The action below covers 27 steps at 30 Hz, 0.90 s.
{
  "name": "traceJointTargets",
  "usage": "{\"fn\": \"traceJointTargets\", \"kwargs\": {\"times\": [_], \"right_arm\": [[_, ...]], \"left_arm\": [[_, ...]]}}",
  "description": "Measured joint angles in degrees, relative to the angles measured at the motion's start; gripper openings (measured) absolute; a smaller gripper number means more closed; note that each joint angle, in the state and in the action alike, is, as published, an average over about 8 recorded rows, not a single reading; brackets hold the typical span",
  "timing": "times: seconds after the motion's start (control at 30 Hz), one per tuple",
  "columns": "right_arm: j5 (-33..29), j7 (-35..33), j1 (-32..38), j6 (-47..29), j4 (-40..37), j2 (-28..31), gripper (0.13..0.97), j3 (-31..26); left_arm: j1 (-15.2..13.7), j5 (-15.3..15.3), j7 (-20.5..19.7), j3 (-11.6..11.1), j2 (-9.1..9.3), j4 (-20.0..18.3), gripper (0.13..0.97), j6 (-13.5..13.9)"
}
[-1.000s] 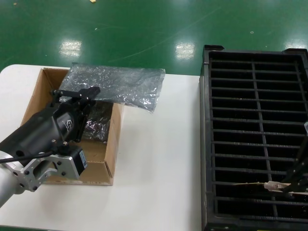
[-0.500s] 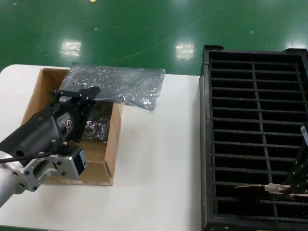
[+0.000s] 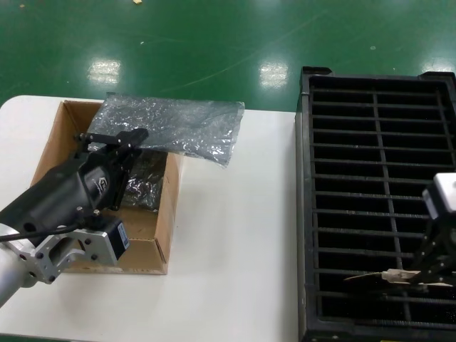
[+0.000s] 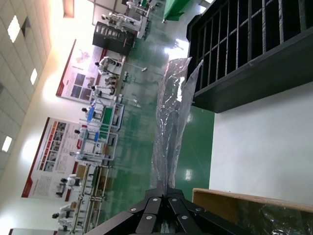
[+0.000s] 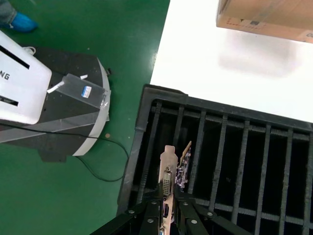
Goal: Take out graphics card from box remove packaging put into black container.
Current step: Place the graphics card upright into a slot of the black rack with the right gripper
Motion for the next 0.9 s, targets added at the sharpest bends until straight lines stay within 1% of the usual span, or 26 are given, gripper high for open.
{"fn": "traceJointTargets", "kwargs": {"times": [0.5, 0.9], "right_arm": [[-6.66, -1.17, -2.23, 0.00, -3.63, -6.55, 0.162, -0.04], [-8.13, -4.15, -3.96, 0.01, -6.51, -10.57, 0.162, 0.08]], "left_arm": [[0.00, 0.00, 0.00, 0.00, 0.00, 0.00, 0.140, 0.00], [0.00, 0.00, 0.00, 0.00, 0.00, 0.00, 0.140, 0.00]]}}
